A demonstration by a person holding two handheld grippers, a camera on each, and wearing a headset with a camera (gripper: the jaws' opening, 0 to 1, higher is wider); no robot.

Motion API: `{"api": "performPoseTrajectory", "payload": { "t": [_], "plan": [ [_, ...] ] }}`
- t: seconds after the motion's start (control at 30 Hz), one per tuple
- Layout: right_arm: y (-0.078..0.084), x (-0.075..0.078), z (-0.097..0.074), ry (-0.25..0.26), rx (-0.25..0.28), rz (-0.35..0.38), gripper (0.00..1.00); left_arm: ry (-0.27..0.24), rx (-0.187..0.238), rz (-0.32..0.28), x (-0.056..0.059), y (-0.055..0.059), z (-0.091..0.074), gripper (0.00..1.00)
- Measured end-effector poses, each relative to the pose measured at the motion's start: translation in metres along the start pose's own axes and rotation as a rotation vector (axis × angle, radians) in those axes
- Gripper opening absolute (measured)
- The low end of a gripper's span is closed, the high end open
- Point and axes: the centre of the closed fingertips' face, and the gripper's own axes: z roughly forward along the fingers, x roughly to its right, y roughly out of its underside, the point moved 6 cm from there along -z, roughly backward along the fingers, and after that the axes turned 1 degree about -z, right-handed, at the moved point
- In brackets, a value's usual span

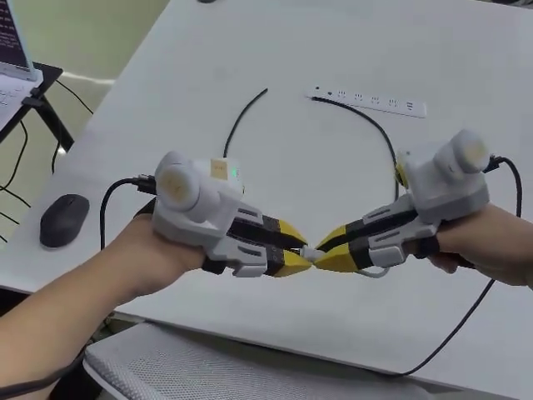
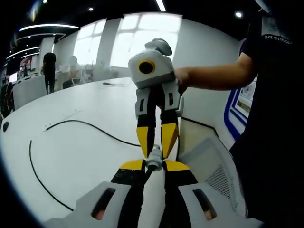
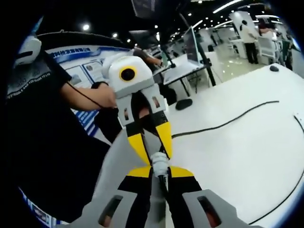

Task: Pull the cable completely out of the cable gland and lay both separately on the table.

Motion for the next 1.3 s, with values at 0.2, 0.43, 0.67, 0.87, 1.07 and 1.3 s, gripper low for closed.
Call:
{"api": "performPoseTrajectory", "payload": {
  "t": [0.2, 0.43, 0.67, 0.87, 1.07, 1.3],
  "plan": [
    [-0.003, -0.005, 0.005, 0.113, -0.081, -0.192, 0.07, -0.009, -0.014, -0.031, -0.002, 0.003, -0.001, 0.14],
    [-0.003, -0.015, 0.007, 0.272, -0.130, -0.431, 0.07, -0.007, 0.006, -0.123, -0.004, 0.006, -0.004, 0.15],
    [0.002, -0.022, 0.010, 0.377, -0.126, -0.566, 0.07, -0.001, 0.013, -0.194, -0.003, 0.007, -0.004, 0.15],
    [0.005, -0.020, 0.008, 0.397, -0.094, -0.528, 0.08, -0.007, 0.011, -0.186, 0.000, 0.007, -0.003, 0.15],
    [0.005, -0.018, 0.007, 0.367, -0.071, -0.489, 0.08, -0.005, 0.008, -0.177, 0.001, 0.006, -0.002, 0.15],
    [0.011, -0.019, 0.003, 0.240, -0.008, -0.249, 0.24, -0.009, 0.013, -0.152, 0.003, 0.005, -0.004, 0.15]
  ]
}}
